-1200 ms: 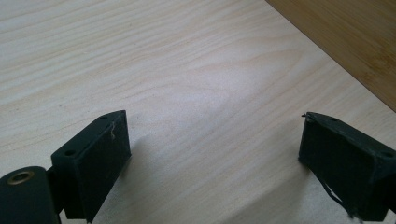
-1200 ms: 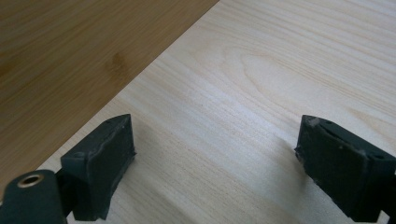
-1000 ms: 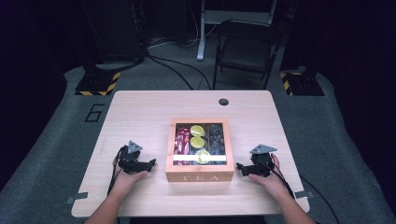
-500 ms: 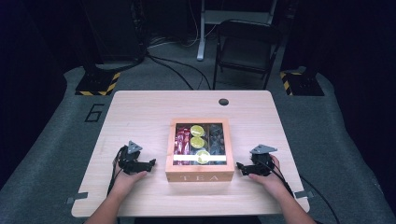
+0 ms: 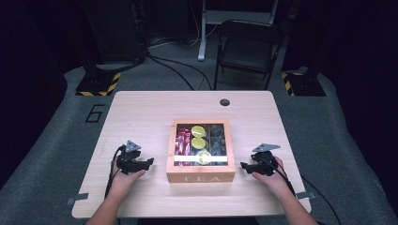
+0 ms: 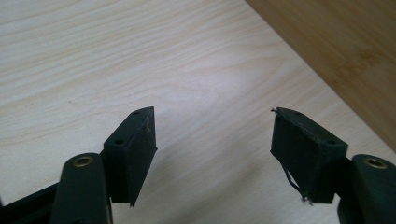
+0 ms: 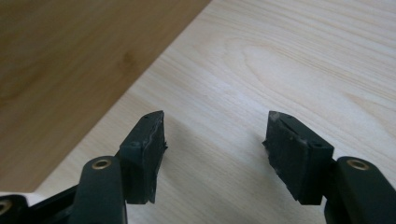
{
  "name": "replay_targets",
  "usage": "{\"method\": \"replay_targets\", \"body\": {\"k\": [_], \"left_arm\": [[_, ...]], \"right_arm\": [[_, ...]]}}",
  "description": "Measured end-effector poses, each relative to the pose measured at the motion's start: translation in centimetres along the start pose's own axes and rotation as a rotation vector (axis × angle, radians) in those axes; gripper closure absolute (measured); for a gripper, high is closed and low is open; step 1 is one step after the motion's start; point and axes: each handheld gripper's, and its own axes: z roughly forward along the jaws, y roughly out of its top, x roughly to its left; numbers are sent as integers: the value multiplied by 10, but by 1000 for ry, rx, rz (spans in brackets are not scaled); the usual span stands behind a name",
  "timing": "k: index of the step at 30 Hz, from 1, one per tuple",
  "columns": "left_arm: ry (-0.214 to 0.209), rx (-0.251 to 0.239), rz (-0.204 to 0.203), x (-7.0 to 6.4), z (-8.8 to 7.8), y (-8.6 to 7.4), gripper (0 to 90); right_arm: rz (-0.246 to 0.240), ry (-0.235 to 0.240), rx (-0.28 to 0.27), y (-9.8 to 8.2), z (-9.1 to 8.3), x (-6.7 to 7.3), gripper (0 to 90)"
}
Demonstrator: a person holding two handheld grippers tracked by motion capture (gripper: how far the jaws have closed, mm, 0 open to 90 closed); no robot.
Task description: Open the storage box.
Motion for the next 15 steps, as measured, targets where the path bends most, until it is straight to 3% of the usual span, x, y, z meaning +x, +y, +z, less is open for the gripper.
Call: {"method": "replay_targets", "body": {"k": [3,4,8,13,15], "left_arm": [[-7,-7,9,-5,-3,2,333],[-15,-11,8,-7,-6,3,334],[-39,-48,-6,-14,-14,6,356],[-29,-81,-2,-18,-25,10,384],[-46,-104,-27,-18,-29,13,384]], "right_arm": [[7,6,-18,4,-7,3,404],[-25,-10,-34,5,-11,5,433],[-34,-10,-52,6,-21,12,475],[-60,-8,-61,9,-29,16,494],[-71,-1,-75,8,-36,20,508]]}}
